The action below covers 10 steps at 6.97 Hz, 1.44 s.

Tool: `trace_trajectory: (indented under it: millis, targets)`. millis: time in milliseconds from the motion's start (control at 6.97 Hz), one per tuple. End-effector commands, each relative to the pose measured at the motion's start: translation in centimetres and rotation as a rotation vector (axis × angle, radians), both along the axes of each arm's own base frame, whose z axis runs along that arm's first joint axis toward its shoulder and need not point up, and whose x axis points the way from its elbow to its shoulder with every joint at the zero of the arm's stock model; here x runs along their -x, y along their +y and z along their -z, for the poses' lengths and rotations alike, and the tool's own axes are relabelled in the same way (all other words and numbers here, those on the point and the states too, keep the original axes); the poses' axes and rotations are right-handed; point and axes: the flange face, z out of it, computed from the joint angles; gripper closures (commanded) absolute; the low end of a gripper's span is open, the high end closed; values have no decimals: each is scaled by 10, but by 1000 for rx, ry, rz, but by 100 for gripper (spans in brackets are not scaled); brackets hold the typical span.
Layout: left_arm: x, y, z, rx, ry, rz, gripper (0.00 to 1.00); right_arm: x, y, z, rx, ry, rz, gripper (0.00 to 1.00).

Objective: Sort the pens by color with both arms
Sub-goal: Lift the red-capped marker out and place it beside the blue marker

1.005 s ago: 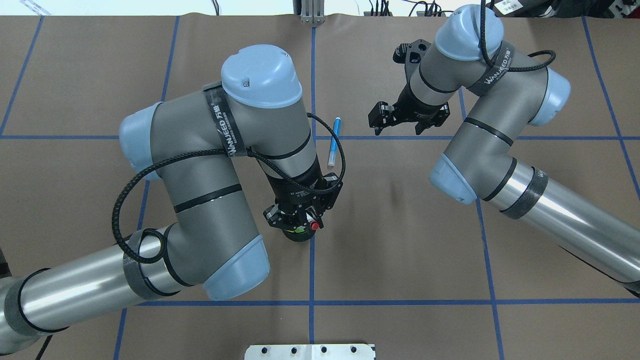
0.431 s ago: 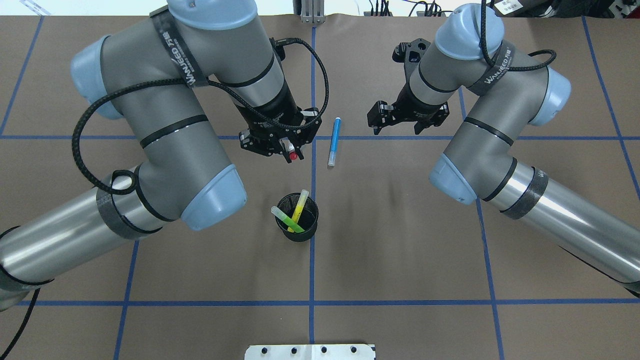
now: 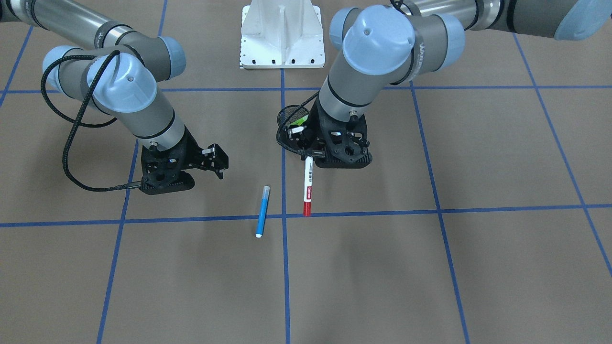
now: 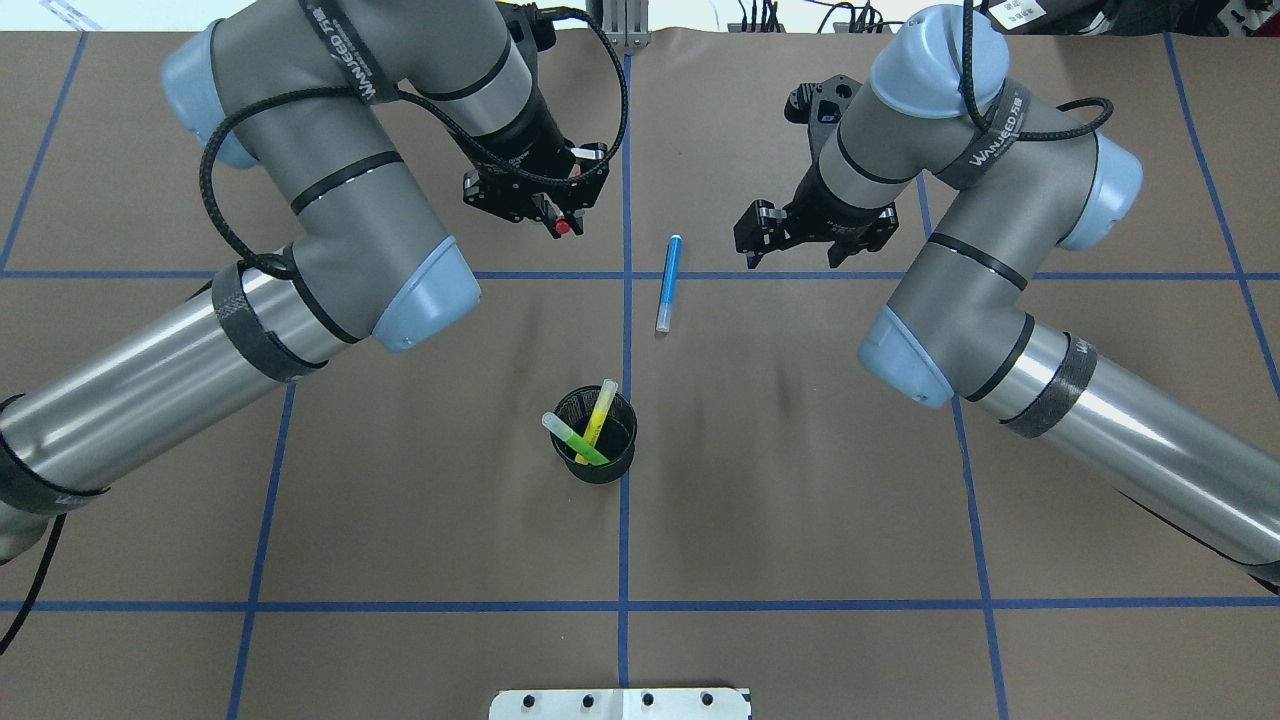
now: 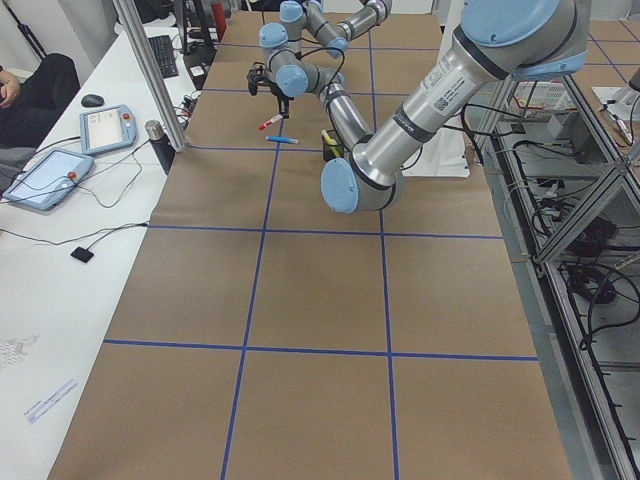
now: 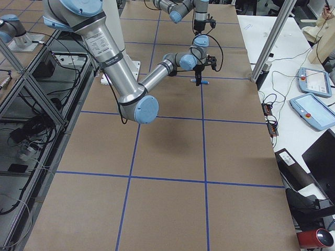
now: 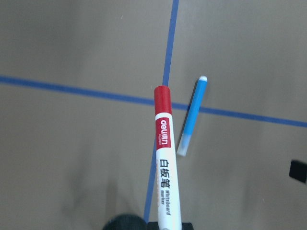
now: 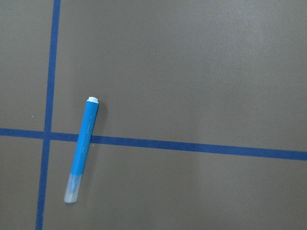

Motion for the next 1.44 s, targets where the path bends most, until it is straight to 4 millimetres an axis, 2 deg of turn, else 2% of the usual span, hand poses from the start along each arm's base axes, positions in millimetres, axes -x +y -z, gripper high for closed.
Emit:
trace_trajectory:
  millis: [0,144,574,1005,1148,1292]
  targets:
    - [-16,-36,-18,-112,-40,-18,92,0,0,1,-1,-1,-1,0]
    - [-41,-58,-17,-115,-41,-22,92,0,0,1,1,-2,0,0]
    - [-93,-36,-37,-118,-74,-89,91,-5,-4,4,-1,-6,-9,0]
    - [-128,-4,-47,-126,-84,-150,90,-15,-11,9,-2,-14,-26,0]
    - [-129,-3,-48,-125,-86,-150,82,-16,-12,10,-3,-15,-27,0]
    - [-128,-3,-46,-129,-85,-145,55,-15,-11,12,-5,-17,-26,0]
